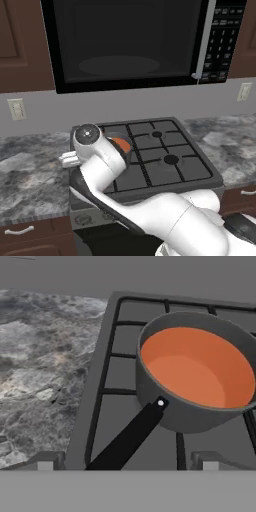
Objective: Wait until the marinara sauce is simmered to a deep red color and then turn off the stove.
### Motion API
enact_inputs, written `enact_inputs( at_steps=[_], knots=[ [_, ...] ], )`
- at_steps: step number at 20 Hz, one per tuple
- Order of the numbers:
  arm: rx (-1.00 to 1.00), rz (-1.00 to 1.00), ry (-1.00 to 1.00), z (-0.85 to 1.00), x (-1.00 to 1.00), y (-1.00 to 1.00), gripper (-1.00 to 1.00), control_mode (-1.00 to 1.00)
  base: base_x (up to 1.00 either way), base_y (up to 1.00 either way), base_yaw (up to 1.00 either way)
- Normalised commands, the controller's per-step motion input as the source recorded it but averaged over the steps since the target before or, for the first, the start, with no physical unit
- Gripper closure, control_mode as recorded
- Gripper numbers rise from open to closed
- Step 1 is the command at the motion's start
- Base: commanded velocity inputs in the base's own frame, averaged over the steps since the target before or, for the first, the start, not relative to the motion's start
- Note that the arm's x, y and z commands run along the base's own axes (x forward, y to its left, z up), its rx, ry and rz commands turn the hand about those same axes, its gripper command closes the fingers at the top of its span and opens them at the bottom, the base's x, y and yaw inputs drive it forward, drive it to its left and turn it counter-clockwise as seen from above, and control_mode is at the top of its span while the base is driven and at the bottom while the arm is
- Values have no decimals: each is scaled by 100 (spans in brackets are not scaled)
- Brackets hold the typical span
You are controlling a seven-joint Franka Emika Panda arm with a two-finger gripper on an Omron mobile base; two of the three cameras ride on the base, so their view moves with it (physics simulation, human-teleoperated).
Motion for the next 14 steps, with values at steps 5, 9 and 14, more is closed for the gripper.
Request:
enact_inputs(
  at_steps=[5,9,14],
  knots=[
    [0,0,-22,-20,-1,46,-100,-100,0,0,0],
    [0,0,-24,-10,-10,44,-100,-100,0,0,0],
    [0,0,-20,-17,-22,29,-100,-100,0,0,0]
  ],
)
